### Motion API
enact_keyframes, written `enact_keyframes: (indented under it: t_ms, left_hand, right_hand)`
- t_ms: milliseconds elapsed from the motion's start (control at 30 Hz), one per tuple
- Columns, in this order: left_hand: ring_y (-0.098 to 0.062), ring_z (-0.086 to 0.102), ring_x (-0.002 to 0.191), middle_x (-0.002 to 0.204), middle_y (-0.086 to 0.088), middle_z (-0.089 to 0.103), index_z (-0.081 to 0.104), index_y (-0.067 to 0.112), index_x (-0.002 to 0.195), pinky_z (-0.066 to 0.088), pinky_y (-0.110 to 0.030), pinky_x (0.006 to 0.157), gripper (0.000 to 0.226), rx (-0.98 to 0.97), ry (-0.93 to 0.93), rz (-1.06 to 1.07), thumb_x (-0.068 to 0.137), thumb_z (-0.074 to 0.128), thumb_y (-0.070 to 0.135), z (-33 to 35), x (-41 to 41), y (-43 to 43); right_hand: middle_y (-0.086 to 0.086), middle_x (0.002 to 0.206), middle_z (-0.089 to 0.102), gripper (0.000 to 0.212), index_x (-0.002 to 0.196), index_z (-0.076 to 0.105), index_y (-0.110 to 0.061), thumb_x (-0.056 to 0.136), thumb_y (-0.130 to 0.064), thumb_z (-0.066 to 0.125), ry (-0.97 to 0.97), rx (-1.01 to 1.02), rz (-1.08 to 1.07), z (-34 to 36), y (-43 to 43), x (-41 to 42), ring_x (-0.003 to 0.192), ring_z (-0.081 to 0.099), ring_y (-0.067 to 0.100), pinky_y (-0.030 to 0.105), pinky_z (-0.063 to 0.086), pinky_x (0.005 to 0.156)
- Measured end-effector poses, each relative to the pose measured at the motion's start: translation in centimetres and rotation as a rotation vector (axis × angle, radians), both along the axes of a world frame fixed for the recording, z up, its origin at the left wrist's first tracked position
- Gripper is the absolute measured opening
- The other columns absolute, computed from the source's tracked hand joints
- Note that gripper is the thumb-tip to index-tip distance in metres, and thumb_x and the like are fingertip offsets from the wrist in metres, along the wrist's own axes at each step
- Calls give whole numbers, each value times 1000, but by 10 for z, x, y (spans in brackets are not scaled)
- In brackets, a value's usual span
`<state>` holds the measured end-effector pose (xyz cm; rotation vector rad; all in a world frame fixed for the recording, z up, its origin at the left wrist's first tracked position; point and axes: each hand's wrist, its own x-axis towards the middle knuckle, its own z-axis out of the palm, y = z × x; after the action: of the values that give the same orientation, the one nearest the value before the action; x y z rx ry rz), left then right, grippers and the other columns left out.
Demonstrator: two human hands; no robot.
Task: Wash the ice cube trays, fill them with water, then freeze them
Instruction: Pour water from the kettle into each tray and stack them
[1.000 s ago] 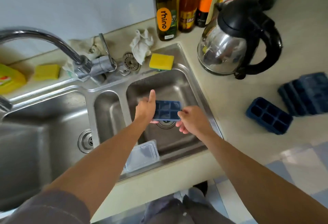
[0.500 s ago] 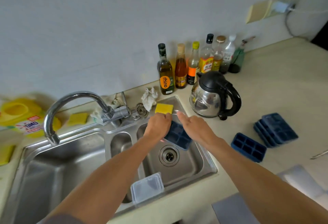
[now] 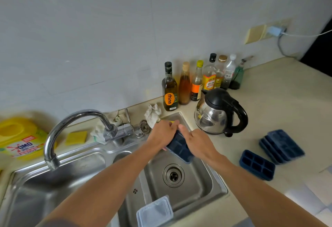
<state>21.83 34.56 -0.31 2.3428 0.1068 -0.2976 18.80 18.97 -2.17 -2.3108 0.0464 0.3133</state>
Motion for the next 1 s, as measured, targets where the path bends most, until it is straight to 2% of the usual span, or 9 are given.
enact_keyframes:
  t_ms: [100, 267, 433, 567, 633, 700, 800, 900, 1000]
  left_hand:
    - [-18, 69, 54, 68, -7, 68, 63, 17, 74, 53, -23, 42, 58, -100, 11, 29, 97, 42, 67, 7, 5, 1]
    - [-20, 76, 63, 83, -9, 76, 58, 21, 109, 63, -35, 56, 62, -430, 148, 223, 94, 31, 75, 3, -5, 3]
    - [-26, 73, 81, 100, -8, 71, 56, 18, 117, 59, -33, 55, 60, -551, 170, 440, 98, 31, 70, -20, -11, -23]
    - [-7, 65, 75, 87, 4, 68, 62, 19, 96, 45, -21, 53, 49, -403, 17, 555, 101, 37, 60, -34, -10, -24]
    - [-3, 64, 76, 87, 7, 69, 61, 23, 95, 43, -20, 55, 44, -298, -41, 517, 100, 39, 60, -35, -15, -21]
    - [-4, 64, 79, 89, 8, 68, 61, 25, 100, 45, -22, 59, 42, -210, -101, 459, 99, 41, 62, -33, -17, -20]
    - [-13, 66, 80, 88, 6, 68, 59, 23, 98, 54, -33, 69, 40, -127, -195, 376, 99, 44, 60, -23, -19, -24]
    - [-15, 64, 78, 87, 5, 67, 56, 22, 95, 54, -39, 72, 42, -26, -247, 302, 98, 42, 61, -13, -24, -33]
    - [-16, 65, 79, 89, 3, 69, 56, 20, 100, 54, -40, 73, 46, 20, -269, 253, 98, 39, 64, -5, -28, -43]
  right_hand:
    - [6, 68, 55, 72, 67, 50, -13, 96, -75, 28, 34, 64, -84, -2, 4, 5, 70, 55, 25, 32, 44, 64]
    - [3, 59, 60, 69, 87, 61, -12, 102, -67, 24, 229, 320, -319, 4, -2, 18, 42, 52, 11, 19, 38, 38]
    - [9, 64, 65, 66, 83, 62, -14, 101, -68, 28, 209, 272, -183, 1, 8, 32, 42, 57, 13, 22, 44, 40]
    - [15, 81, 73, 55, 87, 66, -19, 100, -64, 38, 148, 218, 54, -5, -4, 35, 62, 70, 25, 33, 55, 58]
    - [8, 87, 74, 44, 92, 67, -20, 97, -60, 51, 174, 322, 42, -3, -15, 43, 68, 69, 19, 31, 56, 63]
    - [2, 90, 73, 38, 99, 67, -21, 96, -57, 58, 216, 434, 37, 2, -20, 52, 74, 68, 12, 29, 57, 67]
    - [2, 99, 76, 51, 108, 70, -23, 89, -69, 58, 244, 515, 72, 14, -17, 61, 90, 73, 17, 37, 62, 78]
    - [-9, 75, 75, 58, 84, 74, -24, 82, -78, 55, 226, 509, -2, 28, -6, 63, 75, 72, 8, 29, 53, 65]
    - [-7, 54, 62, 60, 57, 56, -21, 90, -71, 53, 123, 463, -139, 34, -1, 67, 57, 62, 10, 30, 41, 58]
